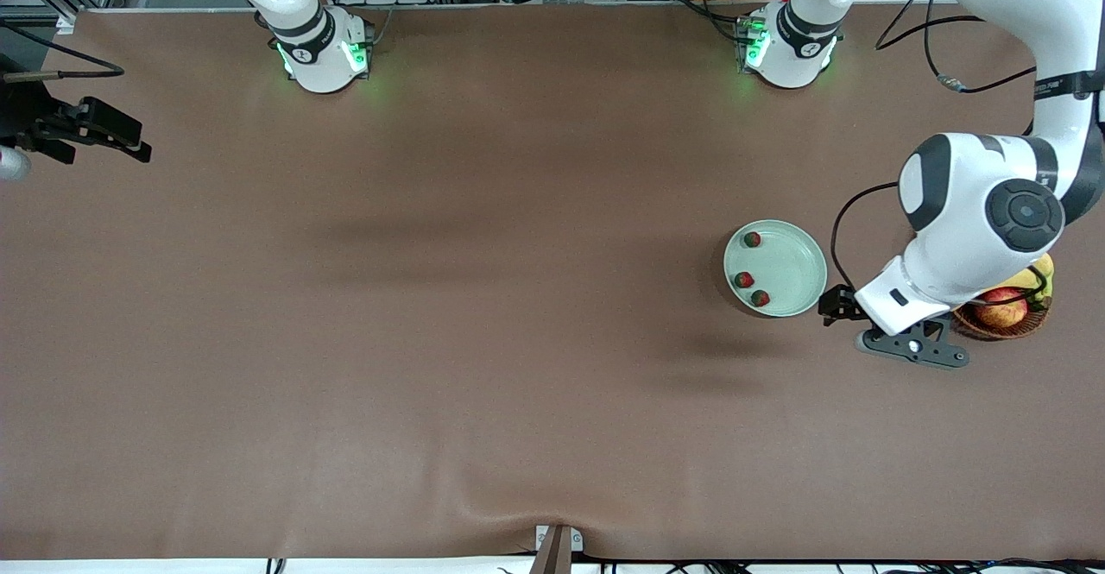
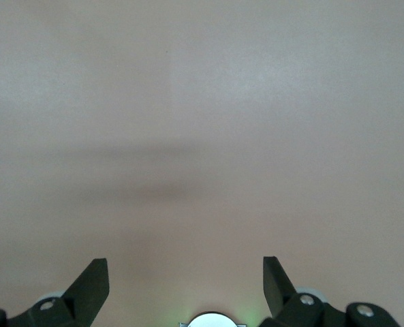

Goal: Collect all strawberries into plate

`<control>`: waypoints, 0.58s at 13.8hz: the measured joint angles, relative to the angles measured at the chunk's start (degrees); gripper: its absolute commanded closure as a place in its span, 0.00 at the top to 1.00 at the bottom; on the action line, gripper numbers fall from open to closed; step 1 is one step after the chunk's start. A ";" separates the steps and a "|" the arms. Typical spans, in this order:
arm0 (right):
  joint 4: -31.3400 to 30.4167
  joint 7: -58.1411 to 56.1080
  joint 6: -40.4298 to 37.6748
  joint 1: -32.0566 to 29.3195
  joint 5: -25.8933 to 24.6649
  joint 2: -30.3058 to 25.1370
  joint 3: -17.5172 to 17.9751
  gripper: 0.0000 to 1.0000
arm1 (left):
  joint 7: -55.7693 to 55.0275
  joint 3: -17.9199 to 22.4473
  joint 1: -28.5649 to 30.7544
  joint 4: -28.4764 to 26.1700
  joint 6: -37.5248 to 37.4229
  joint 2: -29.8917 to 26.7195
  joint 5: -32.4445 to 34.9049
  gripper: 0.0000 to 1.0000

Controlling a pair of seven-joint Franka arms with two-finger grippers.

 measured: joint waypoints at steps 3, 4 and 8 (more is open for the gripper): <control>-0.01 0.00 0.00 0.00 0.00 0.02 0.01 1.00 | 2.80 -2.54 4.92 2.26 -4.64 -1.88 0.00 1.00; -0.03 0.00 0.00 0.00 0.00 0.02 0.01 1.00 | 2.94 -3.51 5.62 2.71 -6.34 -3.54 -0.01 1.00; -0.07 0.00 0.00 0.00 0.00 0.06 -0.01 1.00 | 0.01 -8.77 5.00 3.61 -18.56 -15.46 -0.03 1.00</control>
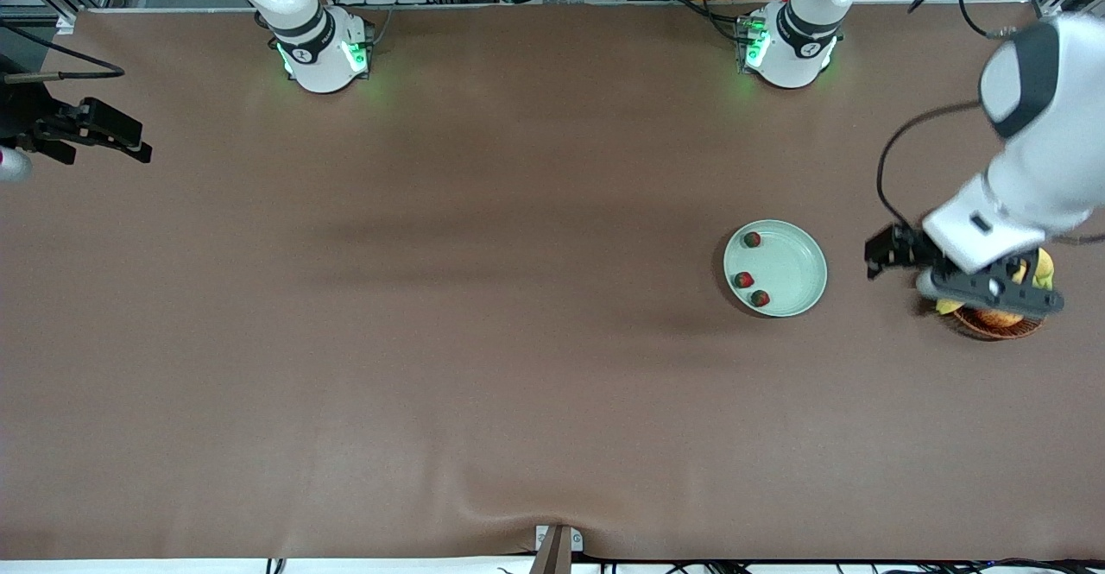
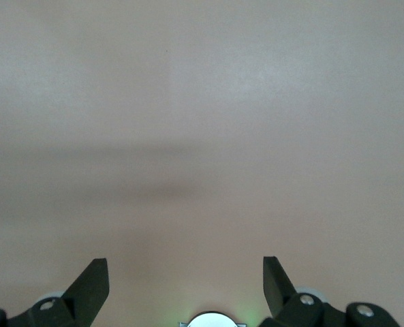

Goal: Collect all strawberries into plate

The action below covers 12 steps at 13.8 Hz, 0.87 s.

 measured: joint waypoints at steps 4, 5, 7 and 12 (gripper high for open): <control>-0.01 0.00 0.00 0.00 0.00 0.00 0.00 1.00 | -0.26 -0.07 1.12 -1.93 -7.65 -8.36 0.00 1.00; -0.01 0.00 0.00 0.00 0.00 0.00 0.00 1.00 | -0.25 -0.03 1.36 -2.15 -7.56 -8.91 0.00 1.00; -0.01 0.00 0.00 0.00 0.00 0.00 0.00 1.00 | -0.36 -0.32 1.27 -2.07 -7.34 -9.17 -0.23 1.00; -0.01 0.00 0.00 0.00 0.00 0.01 0.00 1.00 | -0.75 -0.57 1.20 -1.93 -7.47 -10.08 -0.26 1.00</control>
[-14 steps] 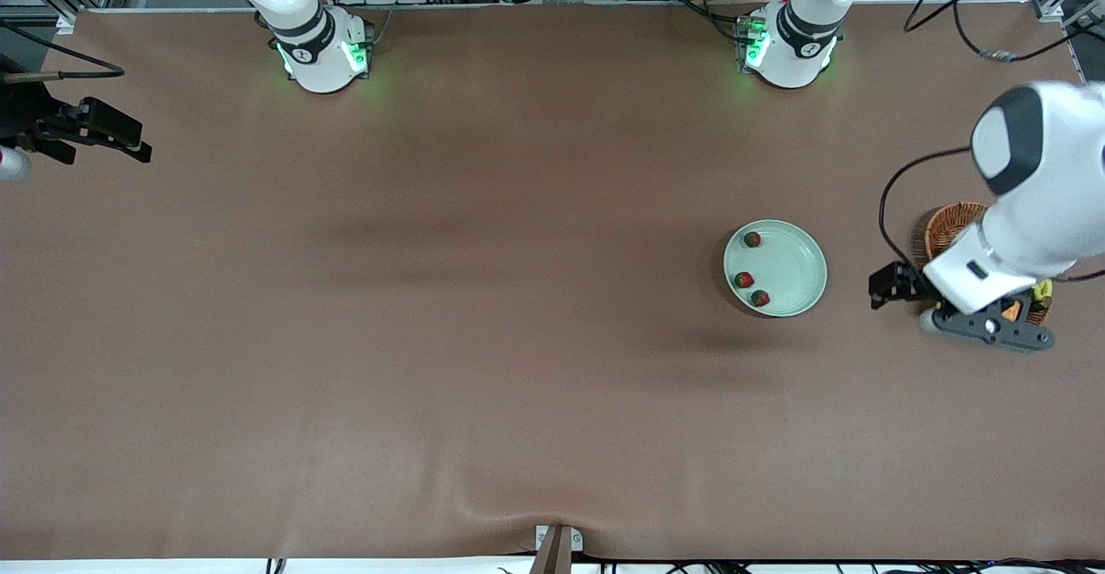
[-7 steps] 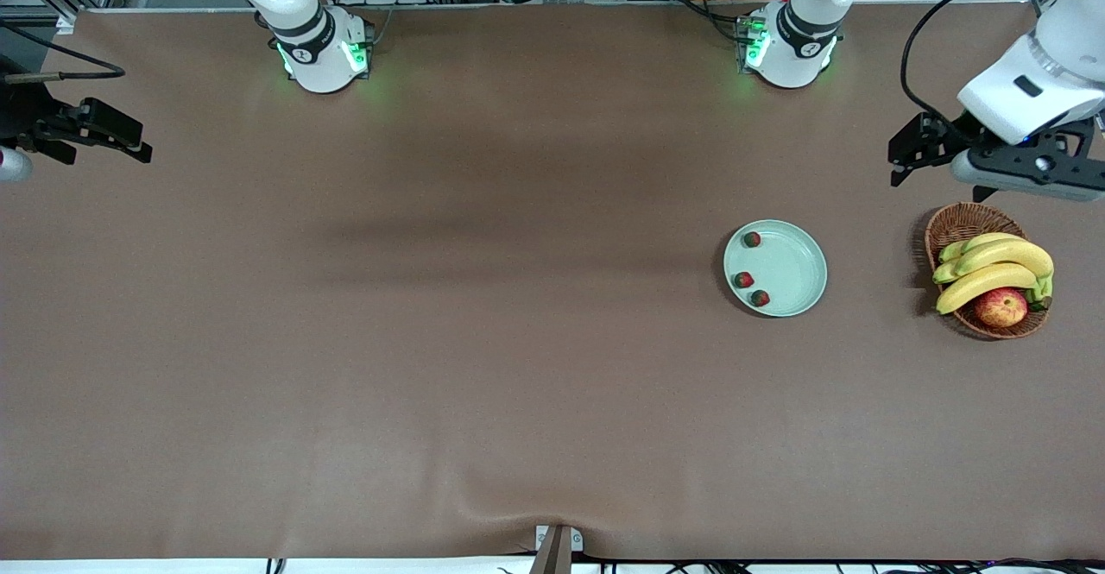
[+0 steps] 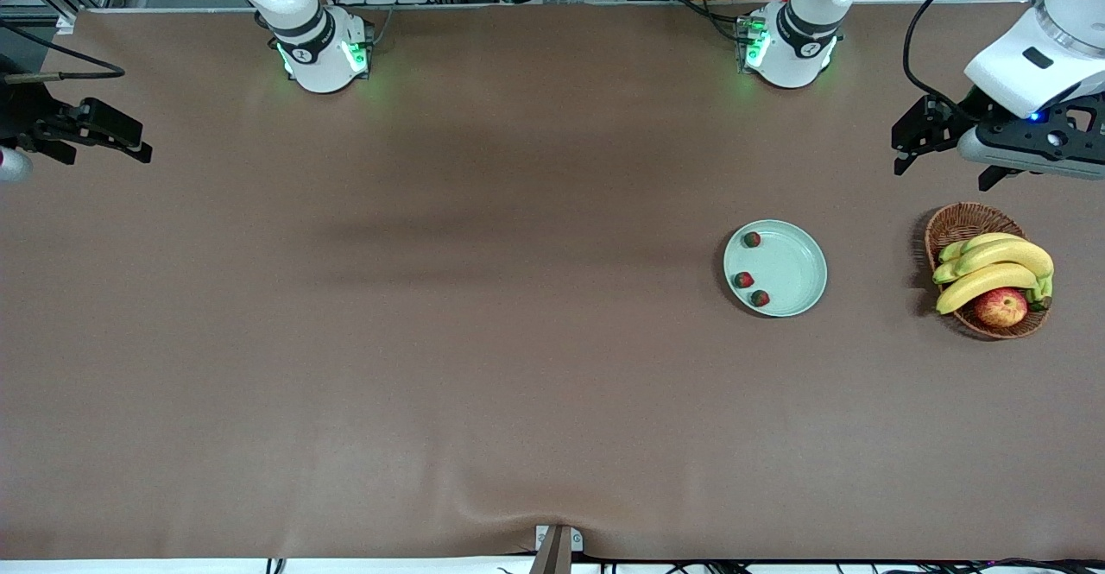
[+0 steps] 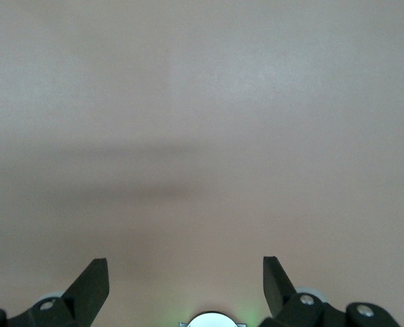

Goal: Collect all strawberries into plate

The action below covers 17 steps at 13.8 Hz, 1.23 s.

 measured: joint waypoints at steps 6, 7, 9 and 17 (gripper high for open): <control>-0.01 0.00 0.00 0.00 0.00 0.00 0.00 1.00 | -1.72 0.81 0.14 4.17 0.21 3.80 0.00 1.00; -0.01 0.00 0.00 0.00 0.00 0.00 0.00 1.00 | -1.92 0.81 0.13 4.66 0.20 3.79 0.00 1.00; -0.01 0.00 0.00 0.00 0.00 0.00 0.02 1.00 | -1.93 0.99 0.18 5.61 0.19 3.78 0.00 1.00; -0.01 0.00 0.03 0.01 0.00 0.04 0.15 1.00 | -7.59 6.11 0.43 6.05 0.06 3.81 0.00 1.00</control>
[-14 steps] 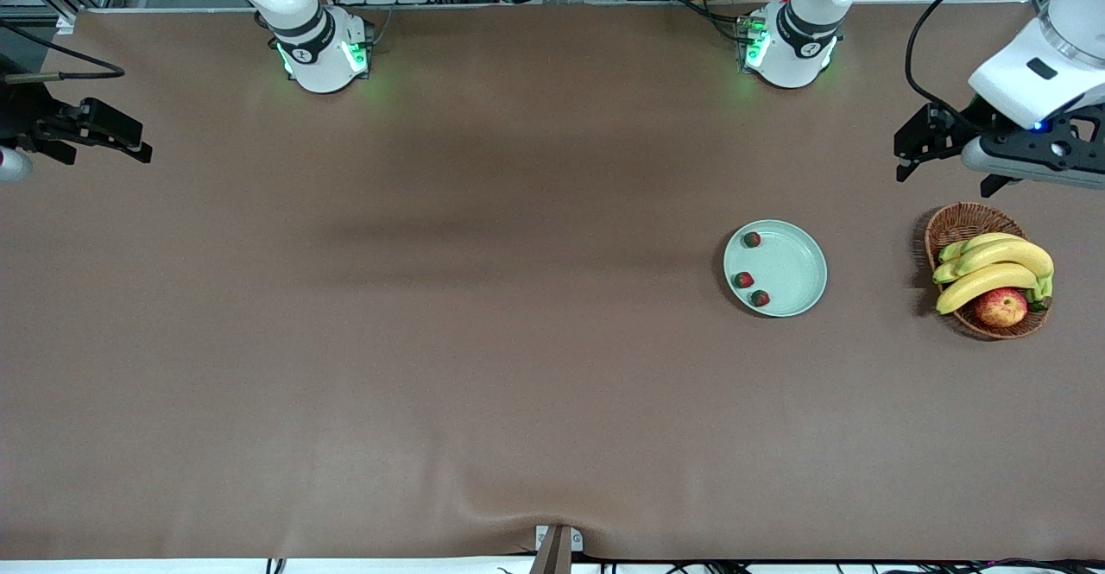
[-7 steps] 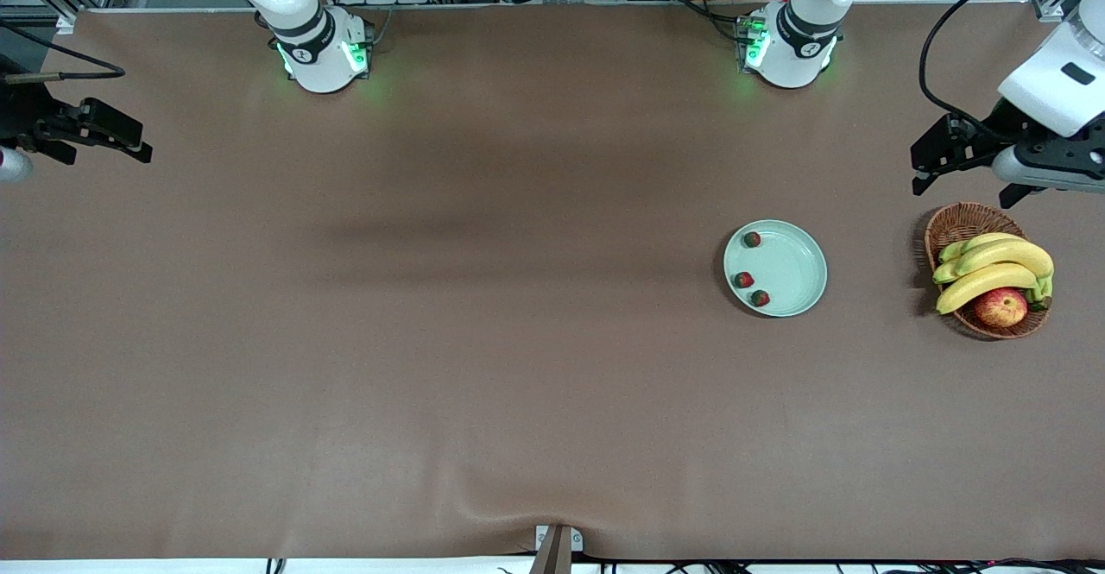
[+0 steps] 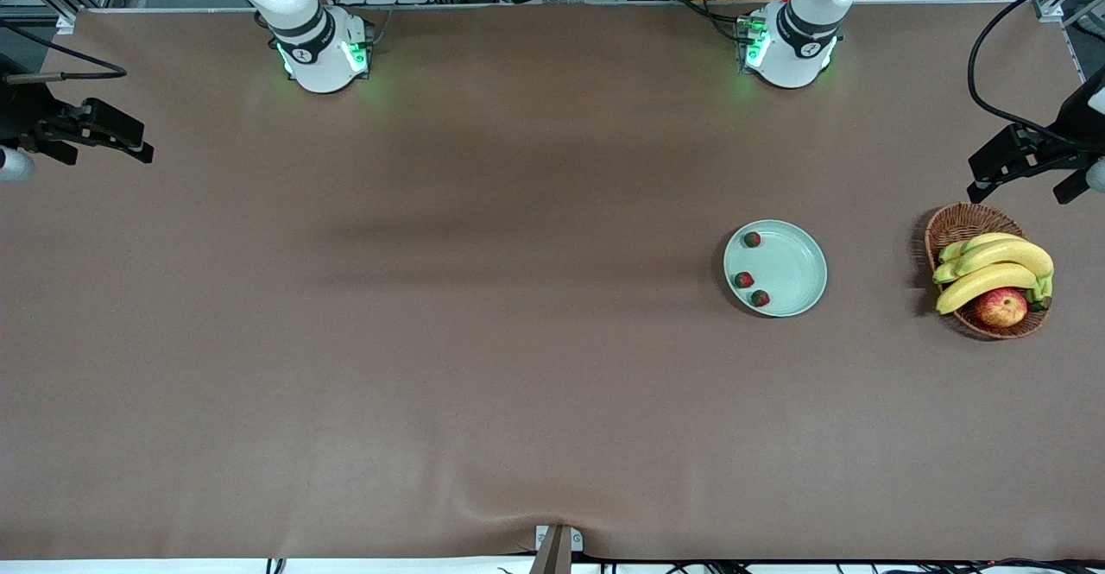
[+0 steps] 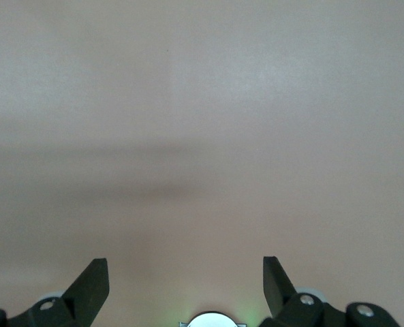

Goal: Collect all strawberries into plate

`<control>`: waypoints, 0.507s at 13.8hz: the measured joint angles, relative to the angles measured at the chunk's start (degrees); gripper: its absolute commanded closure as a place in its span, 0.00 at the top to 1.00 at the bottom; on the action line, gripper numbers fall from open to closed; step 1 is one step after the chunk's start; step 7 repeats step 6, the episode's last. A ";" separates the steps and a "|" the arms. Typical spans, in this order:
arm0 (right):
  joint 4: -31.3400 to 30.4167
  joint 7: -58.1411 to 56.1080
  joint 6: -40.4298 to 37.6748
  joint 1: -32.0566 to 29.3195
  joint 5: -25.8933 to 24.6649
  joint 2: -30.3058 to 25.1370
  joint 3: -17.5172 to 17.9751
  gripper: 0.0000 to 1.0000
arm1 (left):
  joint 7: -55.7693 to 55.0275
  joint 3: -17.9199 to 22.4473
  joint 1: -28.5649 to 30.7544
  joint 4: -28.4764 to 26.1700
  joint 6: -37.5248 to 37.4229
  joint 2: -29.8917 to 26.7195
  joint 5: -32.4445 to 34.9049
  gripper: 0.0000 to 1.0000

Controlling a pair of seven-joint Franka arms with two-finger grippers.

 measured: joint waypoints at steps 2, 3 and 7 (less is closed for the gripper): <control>0.00 0.00 0.02 0.00 0.00 0.01 0.00 1.00 | -0.35 -0.27 -0.17 0.00 -0.02 0.07 0.00 1.00; 0.00 0.00 0.04 0.00 0.00 0.02 0.00 1.00 | -0.35 -0.31 -0.22 0.00 -0.02 0.11 0.00 1.00; 0.00 0.00 0.07 0.00 0.00 0.06 0.00 1.00 | -0.35 -0.35 -0.26 0.00 -0.02 0.16 0.00 1.00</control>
